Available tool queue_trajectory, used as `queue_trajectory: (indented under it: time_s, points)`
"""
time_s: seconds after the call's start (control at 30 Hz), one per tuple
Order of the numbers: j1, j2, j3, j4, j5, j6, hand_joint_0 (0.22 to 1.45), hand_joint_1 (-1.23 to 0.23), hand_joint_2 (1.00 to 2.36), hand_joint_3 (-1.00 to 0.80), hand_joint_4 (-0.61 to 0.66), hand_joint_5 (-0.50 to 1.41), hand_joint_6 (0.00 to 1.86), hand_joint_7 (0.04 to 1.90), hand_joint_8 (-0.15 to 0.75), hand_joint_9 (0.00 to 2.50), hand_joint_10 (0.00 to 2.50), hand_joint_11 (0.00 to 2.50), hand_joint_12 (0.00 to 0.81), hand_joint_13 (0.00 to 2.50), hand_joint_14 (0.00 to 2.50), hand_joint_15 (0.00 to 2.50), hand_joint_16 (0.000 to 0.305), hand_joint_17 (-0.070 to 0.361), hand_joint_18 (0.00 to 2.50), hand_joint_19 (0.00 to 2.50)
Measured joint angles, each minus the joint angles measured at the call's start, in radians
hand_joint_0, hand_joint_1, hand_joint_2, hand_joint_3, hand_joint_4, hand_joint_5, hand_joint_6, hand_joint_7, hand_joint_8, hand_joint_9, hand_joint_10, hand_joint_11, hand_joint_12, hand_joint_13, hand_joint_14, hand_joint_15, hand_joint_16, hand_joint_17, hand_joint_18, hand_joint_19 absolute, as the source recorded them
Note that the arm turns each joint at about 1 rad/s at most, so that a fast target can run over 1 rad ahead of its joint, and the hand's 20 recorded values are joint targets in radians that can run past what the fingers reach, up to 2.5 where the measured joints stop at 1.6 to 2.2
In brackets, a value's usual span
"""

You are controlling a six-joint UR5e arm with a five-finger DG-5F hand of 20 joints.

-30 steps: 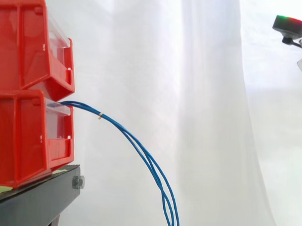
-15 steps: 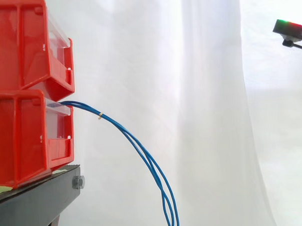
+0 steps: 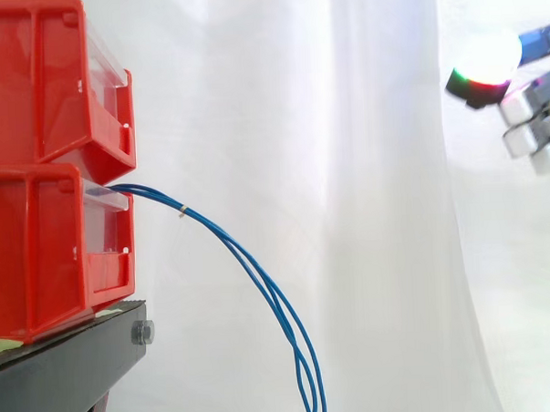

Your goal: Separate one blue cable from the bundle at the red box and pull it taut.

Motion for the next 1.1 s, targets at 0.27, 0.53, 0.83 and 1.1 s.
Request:
queue_trajectory:
  time_s: [0.27,0.53,0.83,1.1]
  points:
    - [-0.004,-0.086,0.039,0.043,0.022,-0.005,0.49,-0.58,1.0,-0.5,0.21,-0.22,0.5,0.85,0.314,0.6,0.01,0.5,0.364,0.61,0.01,0.39,0.044,0.099,0.41,0.43]
    - [-0.006,-0.111,0.055,0.062,0.062,-0.052,0.49,-0.58,1.0,-0.5,0.22,-0.21,0.5,0.85,0.316,0.62,0.01,0.53,0.368,0.63,0.01,0.41,0.043,0.097,0.42,0.44]
    - [-0.008,-0.169,0.064,0.112,0.093,-0.085,0.49,-0.58,1.0,-0.5,0.22,-0.21,0.5,0.86,0.32,0.64,0.01,0.56,0.367,0.65,0.01,0.43,0.043,0.097,0.43,0.45]
    - [-0.009,-0.207,0.068,0.173,0.103,-0.107,0.5,-0.58,1.0,-0.5,0.22,-0.21,0.5,0.86,0.321,0.64,0.01,0.56,0.368,0.66,0.01,0.44,0.042,0.095,0.44,0.46]
